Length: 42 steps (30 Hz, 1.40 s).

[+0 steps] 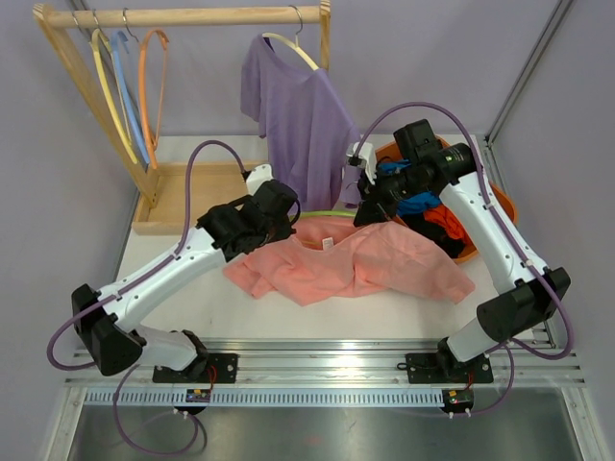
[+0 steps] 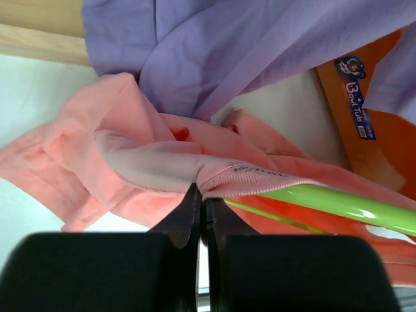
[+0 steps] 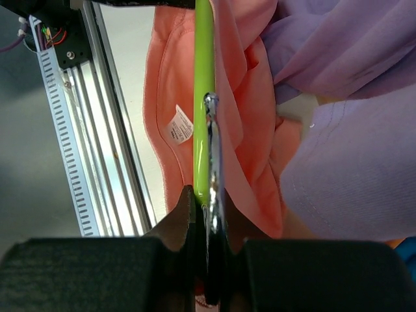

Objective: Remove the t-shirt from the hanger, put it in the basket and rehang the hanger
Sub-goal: Remove the tshirt from the hanger

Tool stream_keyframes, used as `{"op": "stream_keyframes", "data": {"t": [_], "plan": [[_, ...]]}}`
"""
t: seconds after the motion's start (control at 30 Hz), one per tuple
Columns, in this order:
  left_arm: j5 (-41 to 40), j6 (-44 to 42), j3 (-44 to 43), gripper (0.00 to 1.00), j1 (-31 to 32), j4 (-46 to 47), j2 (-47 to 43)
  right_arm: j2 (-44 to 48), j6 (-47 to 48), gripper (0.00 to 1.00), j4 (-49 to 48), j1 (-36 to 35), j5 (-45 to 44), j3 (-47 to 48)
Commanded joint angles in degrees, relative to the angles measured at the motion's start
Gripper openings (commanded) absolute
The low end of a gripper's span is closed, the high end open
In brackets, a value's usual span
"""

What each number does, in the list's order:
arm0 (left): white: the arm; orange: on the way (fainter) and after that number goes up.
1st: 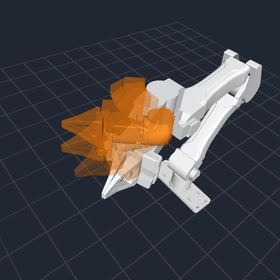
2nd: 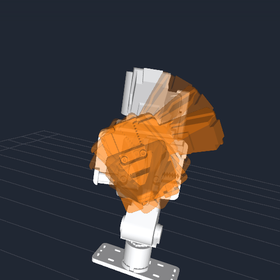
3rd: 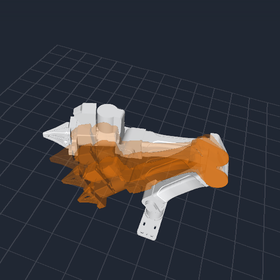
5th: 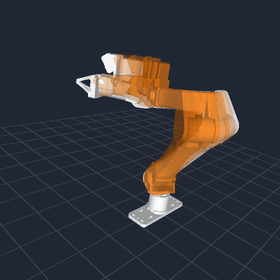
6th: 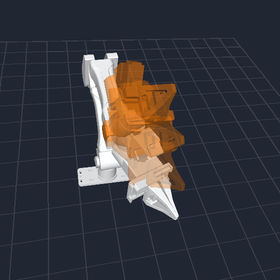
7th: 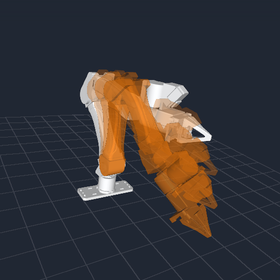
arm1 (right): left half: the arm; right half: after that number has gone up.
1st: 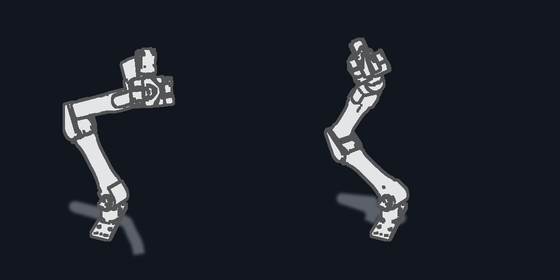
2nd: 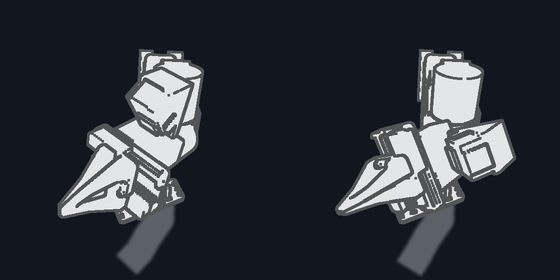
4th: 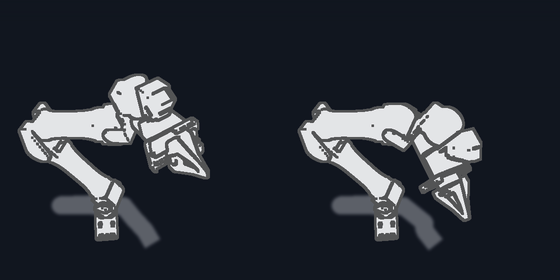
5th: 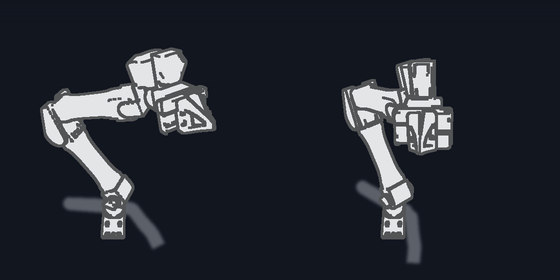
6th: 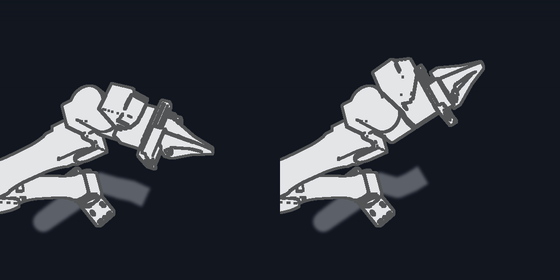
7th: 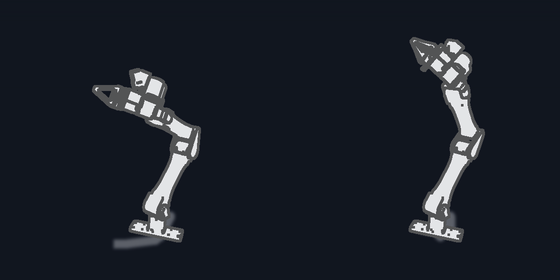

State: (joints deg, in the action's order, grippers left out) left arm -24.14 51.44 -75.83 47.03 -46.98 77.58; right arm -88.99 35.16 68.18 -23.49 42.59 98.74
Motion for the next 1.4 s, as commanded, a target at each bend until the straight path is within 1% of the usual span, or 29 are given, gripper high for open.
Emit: {"op": "stream_keyframes", "data": {"t": [0.0, 0.03, 0.07, 0.13, 0.17, 0.23, 0.27, 0.3, 0.37, 0.4, 0.43, 0.5, 0.53, 0.57, 0.67, 0.73, 0.77, 0.8, 0.83, 0.87, 0.93, 0.97, 1.0, 1.03, 1.07, 1.1, 1.17, 1.2, 1.37], "plan": [[-10.6, -3.3, 0.4, 0.0, -1.1, -5.0, -5.3, 3.3, 3.9, 0.0, 2.5, -0.3, 0.4, 0.4], [-11.2, -3.7, 1.3, 0.0, -1.7, -5.9, -6.4, 3.8, 5.5, 0.0, 4.1, -0.4, 0.3, 0.1], [-11.7, -3.8, 4.3, 0.0, -3.7, -6.7, -9.3, 4.3, 9.1, 0.0, 5.1, -0.4, 0.2, -0.6], [-11.4, -4.0, 8.1, 0.0, -6.6, -7.3, -13.2, 6.4, 12.6, 0.0, 6.3, -0.4, 0.3, -3.1], [-10.0, -4.3, 12.3, 0.0, -10.2, -7.0, -17.2, 7.1, 14.4, 0.0, 6.3, -0.3, 0.1, -4.1], [-7.7, -5.6, 15.6, 0.0, -14.4, -5.9, -21.4, 8.6, 15.8, 0.0, 6.1, -0.4, -0.1, -6.1], [-5.2, -6.2, 16.8, 0.0, -17.8, -5.7, -23.1, 8.8, 16.1, 0.0, 6.1, -0.3, -0.1, -6.4], [-4.3, -6.8, 18.4, 0.0, -19.1, -5.8, -25.4, 9.1, 16.4, 0.0, 6.3, -0.2, 0.9, -6.5], [-2.6, -8.3, 19.4, 0.0, -21.6, -6.7, -26.4, 10.5, 14.7, 0.0, 4.3, 0.8, 3.2, -6.7], [-1.8, -8.8, 20.8, 0.0, -22.3, -7.2, -26.6, 11.1, 13.6, 0.0, 3.2, 1.2, 6.2, -6.7], [-1.1, -9.4, 21.6, 0.0, -22.9, -7.4, -26.8, 11.9, 11.7, 0.0, 1.0, 1.8, 7.5, -6.4], [1.2, -9.7, 23.2, 0.0, -24.3, -6.7, -27.1, 12.4, 10.7, 0.0, -0.3, 4.0, 11.3, -5.3], [1.9, -9.9, 24.4, 0.0, -24.8, -6.5, -27.7, 12.9, 8.3, 0.0, -2.2, 4.8, 12.2, -4.1], [3.3, -10.0, 24.7, 0.0, -25.3, -6.4, -28.0, 13.1, 7.0, 0.0, -3.2, 6.9, 13.9, -3.3], [5.2, -10.3, 25.8, 0.0, -25.8, -5.8, -30.2, 12.4, 3.7, 0.0, -4.9, 9.6, 15.3, -0.4], [6.8, -10.7, 26.6, 0.0, -25.9, -4.3, -32.6, 11.6, 2.7, 0.0, -4.6, 9.6, 15.4, 0.0], [9.3, -10.8, 27.0, 0.0, -25.9, -3.0, -33.4, 11.4, 2.1, 0.0, -4.9, 9.6, 15.9, -0.4], [10.9, -11.3, 27.1, 0.0, -25.9, 0.4, -34.2, 10.8, 1.4, 0.0, -5.7, 9.5, 16.1, -1.0], [12.3, -11.5, 27.5, 0.0, -25.9, 2.2, -34.9, 10.6, -0.8, 0.0, -6.5, 9.4, 16.2, -2.3], [15.8, -11.9, 27.9, 0.02, -25.9, 6.0, -36.1, 10.3, -2.1, 0.0, -7.4, 9.2, 15.4, -2.9], [18.6, -13.0, 27.8, 0.14, -25.9, 8.7, -36.4, 9.1, -4.6, 0.0, -9.2, 7.8, 13.8, -3.7], [21.7, -13.8, 27.4, 0.26, -25.9, 11.1, -36.8, 8.6, -5.0, 0.0, -9.5, 7.1, 12.0, -3.7], [22.7, -15.1, 27.1, 0.36, -25.9, 11.6, -36.9, 7.4, -5.4, 0.0, -9.8, 6.4, 11.1, -3.6], [26.7, -16.9, 26.8, 0.45, -25.9, 12.5, -37.1, 6.8, -6.0, 0.0, -9.9, 5.4, 10.5, -3.2], [28.7, -18.9, 26.0, 0.54, -25.9, 13.9, -37.5, 6.3, -6.2, 0.0, -10.2, 4.9, 9.5, -3.0], [30.0, -21.9, 25.5, 0.66, -25.9, 14.1, -38.4, 5.5, -7.0, 0.0, -11.2, 4.5, 8.9, -3.0], [33.6, -25.3, 24.3, 0.73, -25.9, 14.0, -39.4, 4.7, -7.3, 0.0, -12.0, 3.2, 7.8, -2.8], [34.2, -28.0, 23.0, 0.78, -25.9, 13.4, -40.4, 3.8, -7.6, 0.0, -12.5, 2.7, 7.4, -2.4], [36.9, -34.9, 19.6, 0.89, -25.9, 10.0, -42.3, 0.5, -5.5, 0.0, -11.2, 1.8, 5.7, 0.4]]}}
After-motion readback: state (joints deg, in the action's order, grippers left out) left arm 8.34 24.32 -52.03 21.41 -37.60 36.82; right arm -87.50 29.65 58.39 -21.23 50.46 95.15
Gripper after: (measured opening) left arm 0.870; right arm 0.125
